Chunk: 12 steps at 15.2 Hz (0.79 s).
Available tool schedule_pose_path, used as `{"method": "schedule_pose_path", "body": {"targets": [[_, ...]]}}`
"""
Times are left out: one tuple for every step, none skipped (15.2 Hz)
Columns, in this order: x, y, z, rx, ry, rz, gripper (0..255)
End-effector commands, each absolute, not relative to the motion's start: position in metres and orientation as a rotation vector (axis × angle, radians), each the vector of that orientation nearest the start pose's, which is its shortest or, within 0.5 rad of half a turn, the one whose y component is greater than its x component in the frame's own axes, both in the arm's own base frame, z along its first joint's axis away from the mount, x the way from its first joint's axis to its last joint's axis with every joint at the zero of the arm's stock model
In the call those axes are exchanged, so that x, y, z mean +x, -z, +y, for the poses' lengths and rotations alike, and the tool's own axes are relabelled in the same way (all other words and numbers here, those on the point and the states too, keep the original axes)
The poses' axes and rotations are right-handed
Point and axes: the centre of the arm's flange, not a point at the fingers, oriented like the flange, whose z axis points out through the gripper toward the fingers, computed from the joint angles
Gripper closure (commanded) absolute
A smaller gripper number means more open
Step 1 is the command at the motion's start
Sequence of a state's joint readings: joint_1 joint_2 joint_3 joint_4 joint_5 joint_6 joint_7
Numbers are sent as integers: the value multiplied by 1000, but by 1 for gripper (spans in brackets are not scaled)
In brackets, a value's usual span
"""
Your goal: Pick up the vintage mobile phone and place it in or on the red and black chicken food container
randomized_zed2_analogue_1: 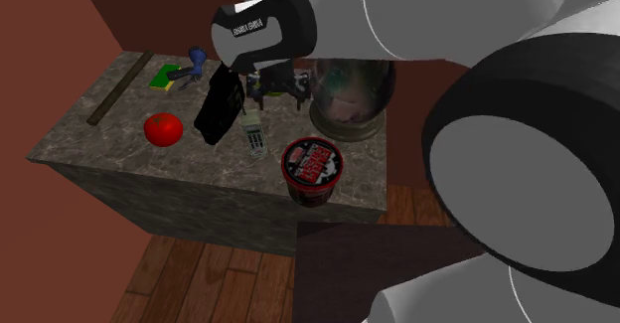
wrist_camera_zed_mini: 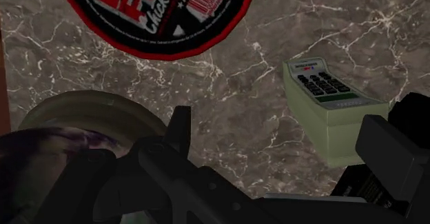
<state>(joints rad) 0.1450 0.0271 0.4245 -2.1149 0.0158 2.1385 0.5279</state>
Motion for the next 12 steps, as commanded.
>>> {"method": "schedule_pose_path", "body": {"targets": [[469, -381, 315, -3127, -38, -57, 0], [473, -373, 325, -3129, -46, -60, 0], [477, -365, 335, -3132, -54, -64, 0], [480, -356, 346, -3135, -62, -68, 0], [484, -348, 356, -3138, -70, -71, 0], [487, -340, 367, -3141, -78, -75, 0], [490, -331, 377, -3144, -86, -79, 0], [494, -323, 387, -3146, -94, -82, 0], [497, -314, 398, -3149, -102, -86, 0], [497, -314, 398, -3149, -103, -86, 0], [497, -309, 398, -3149, -103, -86, 0], [496, -303, 398, -3149, -103, -86, 0]]}}
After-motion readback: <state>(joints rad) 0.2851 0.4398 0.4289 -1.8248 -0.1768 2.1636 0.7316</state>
